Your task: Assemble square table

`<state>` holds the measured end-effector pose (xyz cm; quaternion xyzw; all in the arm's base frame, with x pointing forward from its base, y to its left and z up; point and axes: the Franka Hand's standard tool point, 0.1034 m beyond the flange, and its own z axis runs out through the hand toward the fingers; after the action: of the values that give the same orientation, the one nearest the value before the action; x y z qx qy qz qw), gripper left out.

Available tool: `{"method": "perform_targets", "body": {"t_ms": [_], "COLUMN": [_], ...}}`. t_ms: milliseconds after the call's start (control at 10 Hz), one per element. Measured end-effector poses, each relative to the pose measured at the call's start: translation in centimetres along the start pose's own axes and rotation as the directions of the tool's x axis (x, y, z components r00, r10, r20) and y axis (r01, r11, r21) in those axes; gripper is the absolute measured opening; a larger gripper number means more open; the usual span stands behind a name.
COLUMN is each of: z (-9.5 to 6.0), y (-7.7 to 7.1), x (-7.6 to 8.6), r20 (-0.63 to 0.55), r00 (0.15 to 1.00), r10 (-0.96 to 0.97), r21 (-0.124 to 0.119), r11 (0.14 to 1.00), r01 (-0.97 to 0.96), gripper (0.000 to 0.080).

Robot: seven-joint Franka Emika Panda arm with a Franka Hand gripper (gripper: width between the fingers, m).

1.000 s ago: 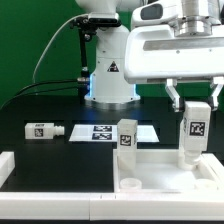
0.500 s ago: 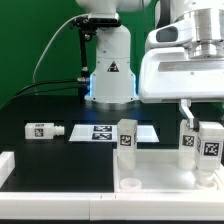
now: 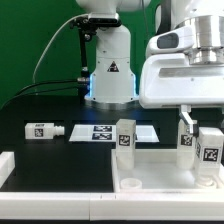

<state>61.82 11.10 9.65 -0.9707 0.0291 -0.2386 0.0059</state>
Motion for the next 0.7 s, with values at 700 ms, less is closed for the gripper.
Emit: {"method": "perform_targets", "body": {"t_ms": [700], "z": [0.27], "y": [0.16], "x": [-0.13], "r20": [-0.006], "r00": [1.0], "r10": [-0.005], "r21": [-0.003], "r11": [1.0], "r01": [0.005], "gripper": [0.0443]}}
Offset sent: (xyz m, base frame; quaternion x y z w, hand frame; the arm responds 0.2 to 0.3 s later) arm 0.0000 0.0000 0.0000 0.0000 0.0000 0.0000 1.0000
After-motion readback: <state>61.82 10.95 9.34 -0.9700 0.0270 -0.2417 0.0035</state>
